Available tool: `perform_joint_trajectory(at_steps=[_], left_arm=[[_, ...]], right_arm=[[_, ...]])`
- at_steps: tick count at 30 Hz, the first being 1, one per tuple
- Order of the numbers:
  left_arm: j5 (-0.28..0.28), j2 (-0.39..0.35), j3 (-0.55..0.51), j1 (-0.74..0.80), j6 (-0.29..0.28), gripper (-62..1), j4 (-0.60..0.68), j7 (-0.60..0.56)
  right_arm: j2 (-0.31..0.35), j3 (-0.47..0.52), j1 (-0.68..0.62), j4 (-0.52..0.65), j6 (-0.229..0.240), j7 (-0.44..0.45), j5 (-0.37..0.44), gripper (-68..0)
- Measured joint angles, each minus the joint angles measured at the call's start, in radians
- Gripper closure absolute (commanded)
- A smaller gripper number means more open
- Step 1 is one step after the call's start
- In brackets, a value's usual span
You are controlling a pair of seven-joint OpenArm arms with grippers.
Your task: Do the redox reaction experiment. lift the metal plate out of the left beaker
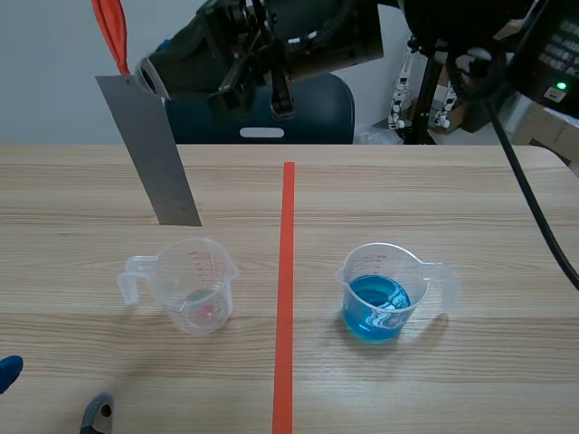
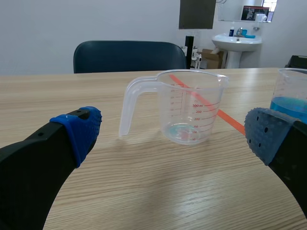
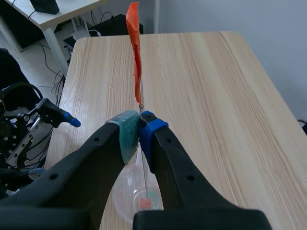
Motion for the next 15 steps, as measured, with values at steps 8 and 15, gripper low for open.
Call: perform_joint_trajectory(at_steps=[8, 15], left_arm=[[0.0, 0.0, 0.0, 0.0, 0.0, -62.3, 0.0, 0.0], [0.0, -0.009, 0.0, 0.0, 0.0, -62.3, 0.0, 0.0]], right_arm=[[0.0, 0.071, 0.0, 0.0, 0.051, -0.054, 0.062, -0.7], [0.0, 0.082, 0.0, 0.0, 0.074, -0.067, 0.063, -0.7]])
